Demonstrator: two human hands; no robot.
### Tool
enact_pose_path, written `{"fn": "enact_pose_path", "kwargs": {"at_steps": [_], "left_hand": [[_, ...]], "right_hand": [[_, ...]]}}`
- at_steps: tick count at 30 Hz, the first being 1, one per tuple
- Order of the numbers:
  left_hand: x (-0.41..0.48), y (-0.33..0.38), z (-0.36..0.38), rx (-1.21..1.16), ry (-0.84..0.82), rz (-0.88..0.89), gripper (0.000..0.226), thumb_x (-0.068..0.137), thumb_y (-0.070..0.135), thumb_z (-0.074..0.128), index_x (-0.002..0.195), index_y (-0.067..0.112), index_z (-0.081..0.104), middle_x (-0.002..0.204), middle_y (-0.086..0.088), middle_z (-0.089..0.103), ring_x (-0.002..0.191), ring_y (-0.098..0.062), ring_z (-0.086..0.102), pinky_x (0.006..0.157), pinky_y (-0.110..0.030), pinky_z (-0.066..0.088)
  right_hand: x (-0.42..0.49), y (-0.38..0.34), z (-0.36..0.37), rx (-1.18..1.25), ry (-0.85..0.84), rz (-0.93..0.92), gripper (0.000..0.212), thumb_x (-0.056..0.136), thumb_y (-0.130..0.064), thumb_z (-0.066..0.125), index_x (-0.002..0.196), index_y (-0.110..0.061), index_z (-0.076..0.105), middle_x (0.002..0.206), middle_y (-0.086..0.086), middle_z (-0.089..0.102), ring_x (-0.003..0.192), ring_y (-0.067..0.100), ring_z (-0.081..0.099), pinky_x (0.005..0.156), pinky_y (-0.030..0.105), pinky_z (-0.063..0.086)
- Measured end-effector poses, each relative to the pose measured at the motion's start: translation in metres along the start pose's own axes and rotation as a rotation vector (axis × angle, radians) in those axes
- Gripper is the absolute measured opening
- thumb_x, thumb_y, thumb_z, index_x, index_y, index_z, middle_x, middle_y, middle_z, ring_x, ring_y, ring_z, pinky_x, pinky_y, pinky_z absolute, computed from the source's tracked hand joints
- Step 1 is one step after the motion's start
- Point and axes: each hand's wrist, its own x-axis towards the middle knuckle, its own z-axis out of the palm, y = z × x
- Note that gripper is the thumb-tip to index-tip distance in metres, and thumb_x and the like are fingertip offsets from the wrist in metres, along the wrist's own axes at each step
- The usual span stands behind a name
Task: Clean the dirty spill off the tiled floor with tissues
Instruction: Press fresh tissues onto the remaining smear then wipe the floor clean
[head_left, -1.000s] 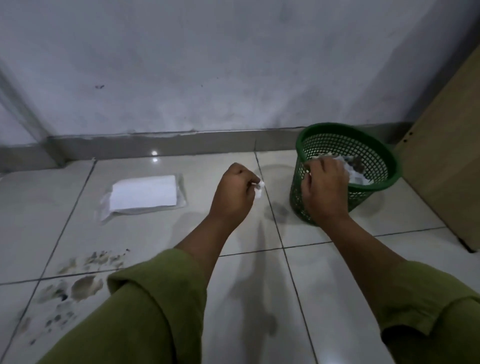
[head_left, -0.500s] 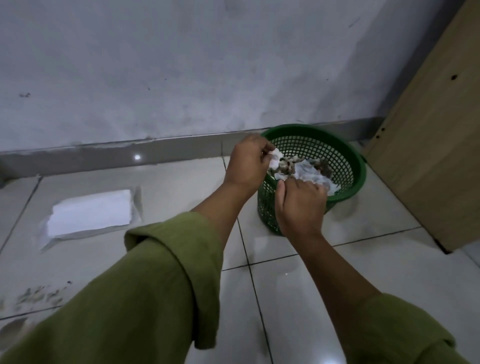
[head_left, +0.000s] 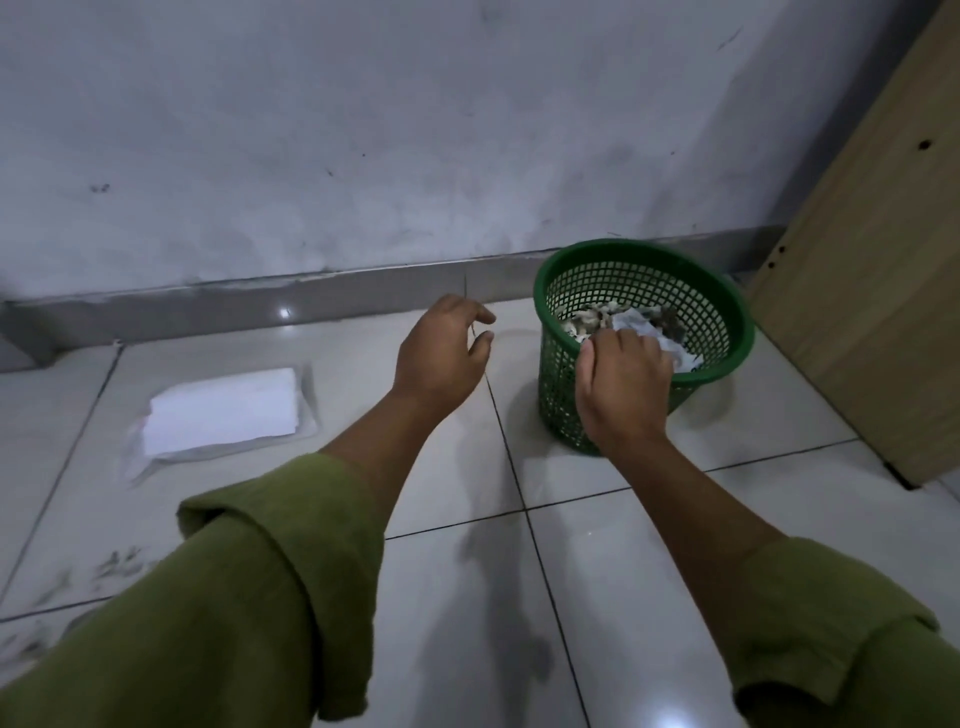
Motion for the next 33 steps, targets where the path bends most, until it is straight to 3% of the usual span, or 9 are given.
{"fn": "enact_pose_path", "kwargs": {"at_steps": [6, 11, 22, 30, 33], "left_hand": [[-0.051, -0.04, -0.052, 0.066, -0.046, -0.091, 0.024, 0.089, 0.022, 0.057, 0.111, 0.016, 0.062, 0.116, -0.004, 0.06, 0.106, -0.021, 0.057, 0.088, -0.031, 0.046], [-0.105, -0.09, -0.099, 0.145, -0.099, -0.188, 0.028, 0.089, 0.025, 0.055, 0.116, 0.016, 0.058, 0.122, -0.004, 0.058, 0.112, -0.021, 0.054, 0.091, -0.033, 0.043], [-0.187, -0.231, -0.169, 0.238, -0.235, -0.386, 0.036, 0.088, 0.026, 0.057, 0.121, 0.014, 0.054, 0.129, -0.008, 0.053, 0.118, -0.024, 0.05, 0.098, -0.037, 0.042], [-0.181, -0.288, -0.161, 0.204, -0.219, -0.445, 0.038, 0.086, 0.019, 0.06, 0.122, 0.01, 0.054, 0.129, -0.013, 0.052, 0.116, -0.03, 0.051, 0.097, -0.04, 0.044], [-0.169, -0.307, -0.152, 0.182, -0.186, -0.461, 0.042, 0.085, 0.015, 0.06, 0.125, 0.006, 0.052, 0.129, -0.016, 0.051, 0.117, -0.033, 0.05, 0.097, -0.042, 0.043]], "right_hand": [[-0.013, -0.06, -0.011, 0.103, 0.012, -0.139, 0.028, 0.088, -0.024, 0.038, 0.101, -0.006, 0.056, 0.104, 0.017, 0.056, 0.099, 0.032, 0.048, 0.089, 0.044, 0.036], [-0.049, -0.134, -0.003, 0.206, -0.047, -0.261, 0.025, 0.086, -0.018, 0.046, 0.101, -0.003, 0.06, 0.1, 0.018, 0.06, 0.091, 0.035, 0.053, 0.082, 0.042, 0.039], [-0.133, -0.255, 0.042, 0.226, -0.373, -0.274, 0.025, 0.091, -0.018, 0.046, 0.109, -0.005, 0.056, 0.109, 0.015, 0.058, 0.099, 0.033, 0.052, 0.085, 0.041, 0.038], [-0.144, -0.279, 0.096, 0.152, -0.704, -0.229, 0.038, 0.092, -0.02, 0.044, 0.127, -0.006, 0.044, 0.131, 0.013, 0.047, 0.119, 0.03, 0.043, 0.096, 0.039, 0.037], [-0.137, -0.284, 0.117, 0.195, -0.796, -0.223, 0.046, 0.092, -0.018, 0.045, 0.135, -0.004, 0.036, 0.146, 0.015, 0.033, 0.134, 0.029, 0.031, 0.106, 0.038, 0.03]]}}
